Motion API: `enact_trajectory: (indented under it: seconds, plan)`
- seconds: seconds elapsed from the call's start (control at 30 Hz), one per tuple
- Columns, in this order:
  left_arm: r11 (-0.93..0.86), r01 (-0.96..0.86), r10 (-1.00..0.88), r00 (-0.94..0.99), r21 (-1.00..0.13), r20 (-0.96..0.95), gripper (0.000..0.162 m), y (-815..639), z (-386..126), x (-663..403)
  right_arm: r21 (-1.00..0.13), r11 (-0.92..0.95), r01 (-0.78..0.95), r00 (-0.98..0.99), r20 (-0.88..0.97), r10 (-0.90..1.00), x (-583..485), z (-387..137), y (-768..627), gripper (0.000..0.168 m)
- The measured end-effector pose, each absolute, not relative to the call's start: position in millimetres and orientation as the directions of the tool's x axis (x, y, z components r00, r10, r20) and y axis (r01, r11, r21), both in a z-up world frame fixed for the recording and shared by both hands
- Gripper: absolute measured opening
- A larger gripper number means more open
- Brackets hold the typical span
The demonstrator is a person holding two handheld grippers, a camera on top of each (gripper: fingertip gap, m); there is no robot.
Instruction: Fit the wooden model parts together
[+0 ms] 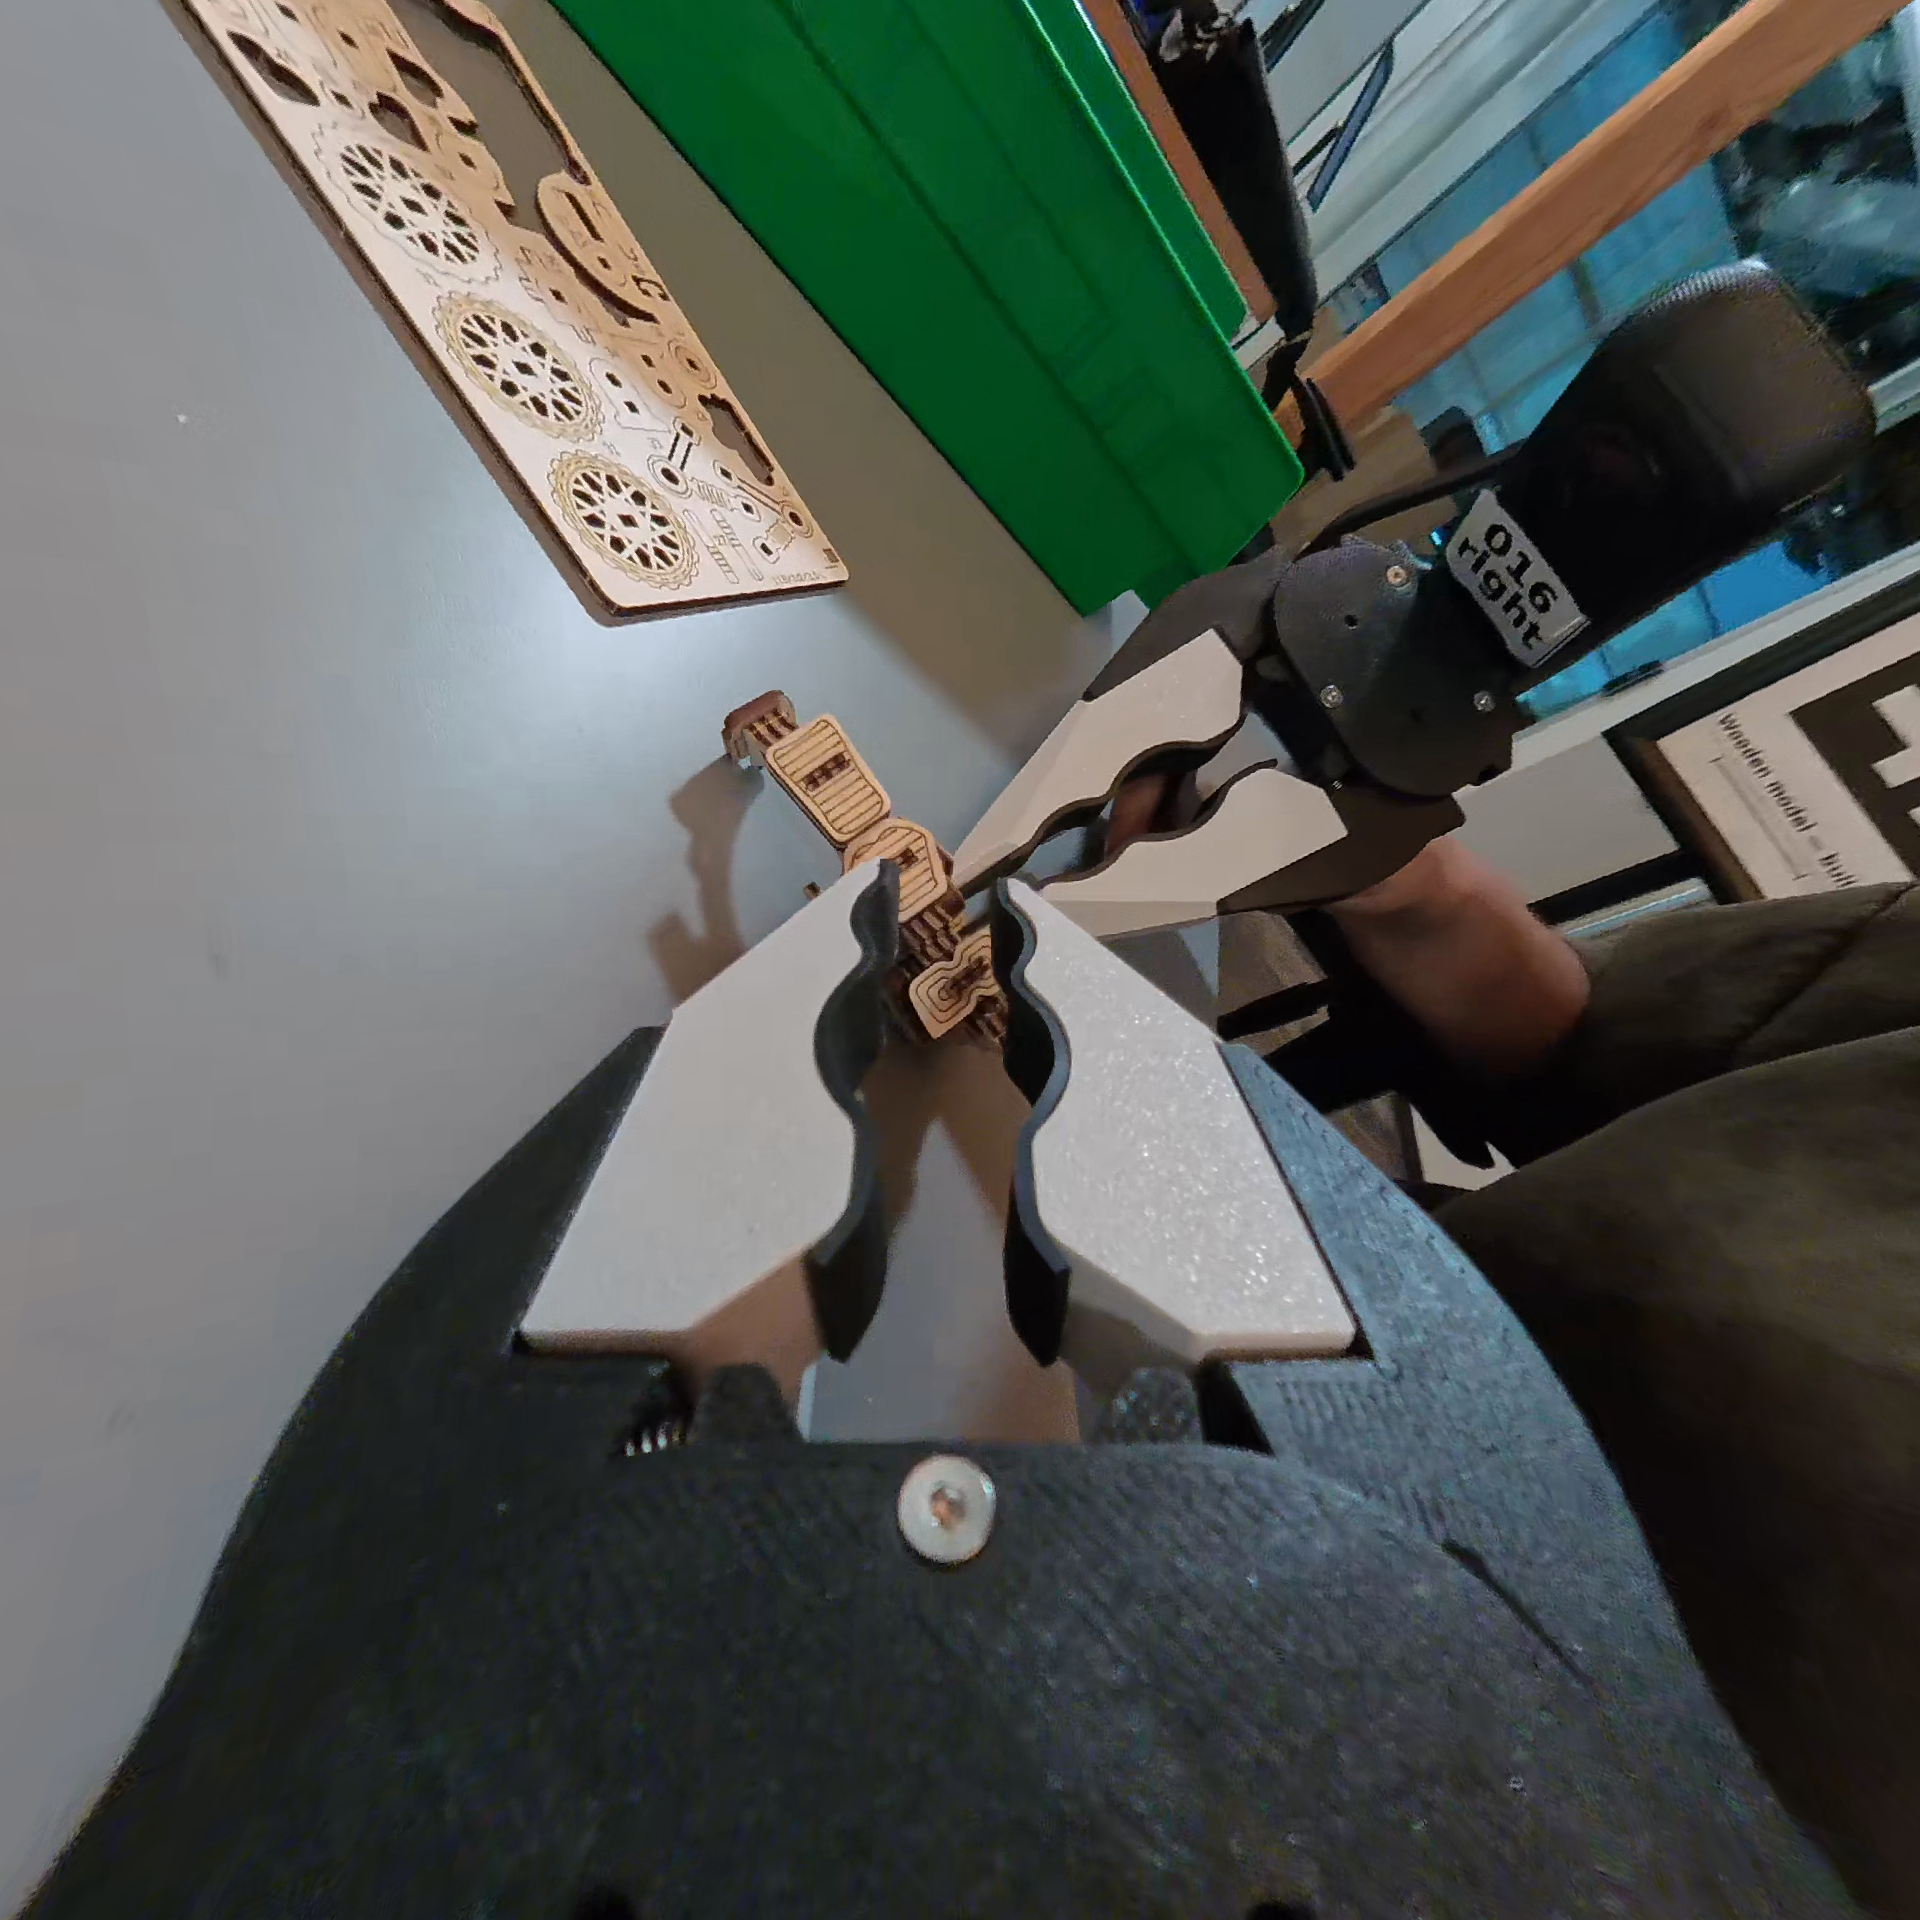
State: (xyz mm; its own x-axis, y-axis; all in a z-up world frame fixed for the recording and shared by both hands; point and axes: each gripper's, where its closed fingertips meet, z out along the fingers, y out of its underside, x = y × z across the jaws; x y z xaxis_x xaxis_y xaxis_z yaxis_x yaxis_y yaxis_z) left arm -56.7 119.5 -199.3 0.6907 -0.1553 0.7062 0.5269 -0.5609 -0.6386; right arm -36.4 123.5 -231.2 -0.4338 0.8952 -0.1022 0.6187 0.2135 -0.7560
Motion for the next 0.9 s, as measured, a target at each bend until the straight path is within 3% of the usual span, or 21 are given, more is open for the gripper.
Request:
enact_trajectory:
  seconds: [0.4,0.63,0.77,0.9]
  plan:
    - [-0.554,0.41,-0.113,0.825,-0.724,0.554,0.013,121.6,-205.8,-62.1,-0.762,0.216,0.61,-0.44,-0.098,0.893,-37.3,-229.9,121.2,0.005]
    - [-0.54,0.384,-0.026,0.882,-0.749,0.47,0.028,120.9,-209.5,-79.9,-0.755,0.235,0.612,-0.442,-0.079,0.894,-36.9,-232.0,121.8,0.005]
    - [-0.537,0.441,0.052,0.868,-0.719,0.494,0.029,116.9,-211.0,-97.8,-0.762,0.235,0.604,-0.437,-0.07,0.897,-37.8,-229.8,123.8,0.005]
    - [-0.567,0.582,0.065,0.737,-0.582,0.673,0.021,112.4,-214.0,-91.0,-0.801,0.221,0.557,-0.432,-0.052,0.901,-41.6,-217.3,125.3,0.005]
